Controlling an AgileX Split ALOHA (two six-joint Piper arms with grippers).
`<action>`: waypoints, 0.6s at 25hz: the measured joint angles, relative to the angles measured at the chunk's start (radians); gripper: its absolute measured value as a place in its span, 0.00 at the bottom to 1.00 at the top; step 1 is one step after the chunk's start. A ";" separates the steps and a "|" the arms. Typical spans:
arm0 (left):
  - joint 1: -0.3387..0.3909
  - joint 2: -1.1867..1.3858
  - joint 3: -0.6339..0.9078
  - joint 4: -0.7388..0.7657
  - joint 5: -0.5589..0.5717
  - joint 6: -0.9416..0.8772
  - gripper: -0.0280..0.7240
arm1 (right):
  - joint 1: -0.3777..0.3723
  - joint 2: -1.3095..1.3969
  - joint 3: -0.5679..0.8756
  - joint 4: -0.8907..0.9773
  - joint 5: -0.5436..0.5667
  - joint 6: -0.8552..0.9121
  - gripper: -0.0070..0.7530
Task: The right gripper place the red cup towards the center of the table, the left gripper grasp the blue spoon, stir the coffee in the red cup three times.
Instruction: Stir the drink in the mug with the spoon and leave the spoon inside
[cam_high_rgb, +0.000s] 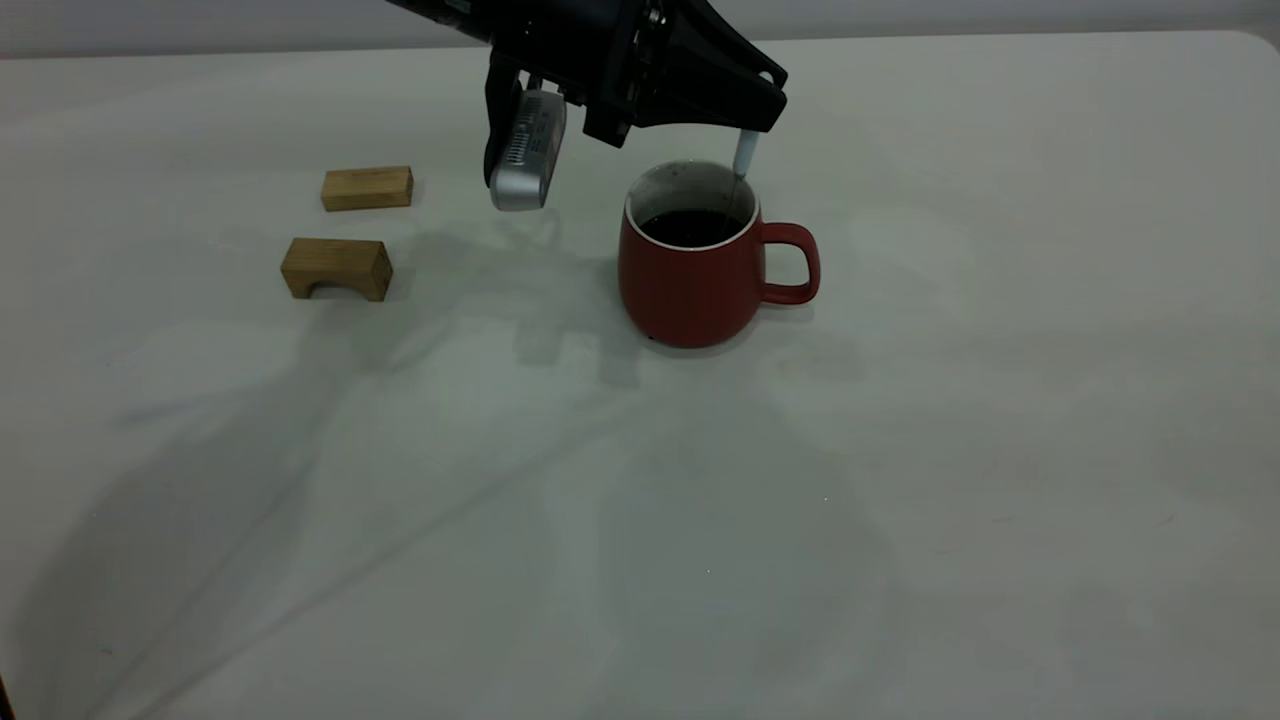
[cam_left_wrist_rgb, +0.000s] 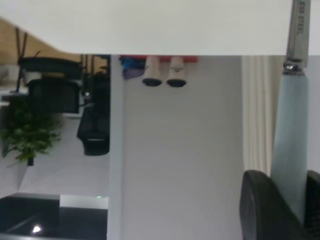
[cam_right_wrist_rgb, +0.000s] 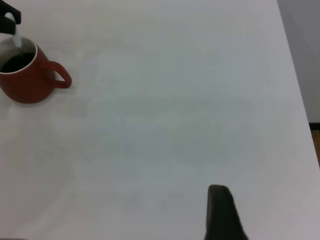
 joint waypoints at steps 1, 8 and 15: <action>0.000 0.000 0.000 0.012 0.008 -0.020 0.28 | 0.000 0.000 0.000 0.000 0.000 0.000 0.68; 0.016 0.001 -0.004 0.123 -0.009 -0.141 0.28 | 0.000 0.000 0.000 0.000 0.000 0.000 0.68; 0.046 0.001 -0.004 0.080 -0.050 0.016 0.28 | 0.000 0.000 0.000 0.000 0.000 0.000 0.68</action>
